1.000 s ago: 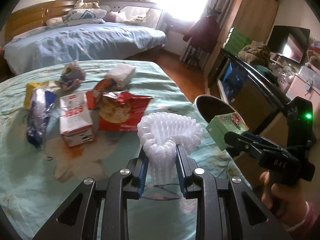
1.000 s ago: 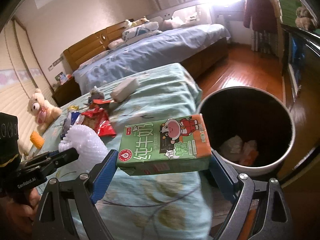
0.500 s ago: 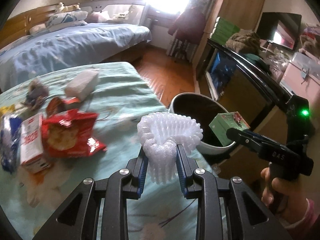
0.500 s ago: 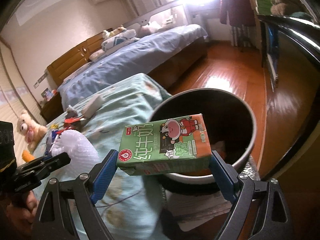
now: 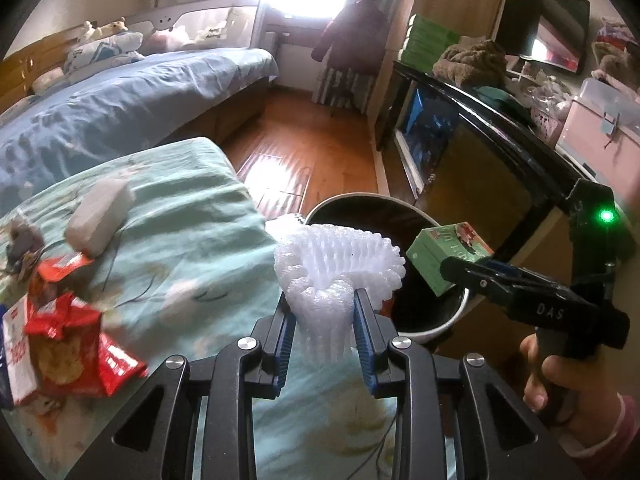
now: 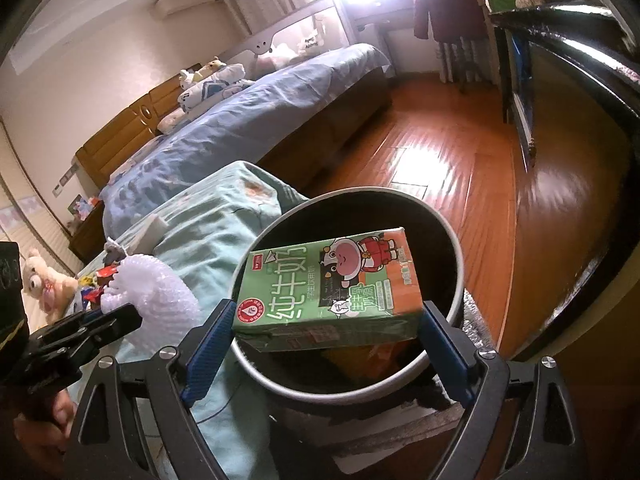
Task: Collect trash
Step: 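Carry the mesh net and milk carton over the black bin with both tools, then open both tools to drop the net and carton into the bin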
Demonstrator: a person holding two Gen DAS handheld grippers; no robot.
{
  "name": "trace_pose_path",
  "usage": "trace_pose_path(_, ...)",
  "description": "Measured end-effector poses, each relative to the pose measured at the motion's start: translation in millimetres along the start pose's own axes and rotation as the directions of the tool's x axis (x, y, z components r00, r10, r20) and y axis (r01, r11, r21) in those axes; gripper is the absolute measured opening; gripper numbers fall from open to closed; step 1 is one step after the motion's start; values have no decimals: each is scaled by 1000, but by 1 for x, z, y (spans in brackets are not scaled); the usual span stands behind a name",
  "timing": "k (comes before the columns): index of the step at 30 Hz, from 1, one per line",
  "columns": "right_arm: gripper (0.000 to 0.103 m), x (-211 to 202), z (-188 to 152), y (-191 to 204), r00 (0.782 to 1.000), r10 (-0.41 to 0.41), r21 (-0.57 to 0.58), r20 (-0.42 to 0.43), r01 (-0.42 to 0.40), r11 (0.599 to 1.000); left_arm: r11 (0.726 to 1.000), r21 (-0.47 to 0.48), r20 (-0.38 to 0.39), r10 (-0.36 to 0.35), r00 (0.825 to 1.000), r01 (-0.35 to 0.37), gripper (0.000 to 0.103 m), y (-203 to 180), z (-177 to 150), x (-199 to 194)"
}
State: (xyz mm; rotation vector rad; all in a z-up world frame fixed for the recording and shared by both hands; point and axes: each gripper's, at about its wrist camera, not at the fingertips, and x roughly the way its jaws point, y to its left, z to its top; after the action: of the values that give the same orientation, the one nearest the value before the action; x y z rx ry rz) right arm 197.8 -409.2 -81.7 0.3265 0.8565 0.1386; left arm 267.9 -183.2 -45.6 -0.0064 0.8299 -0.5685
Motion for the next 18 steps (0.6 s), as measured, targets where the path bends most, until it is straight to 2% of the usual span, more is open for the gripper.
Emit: trace_pose_path(18,90,17,14,-16,1000,-2,17,-30,2,1000,1000,21,-40,-4,999,5,30,-11,26,45)
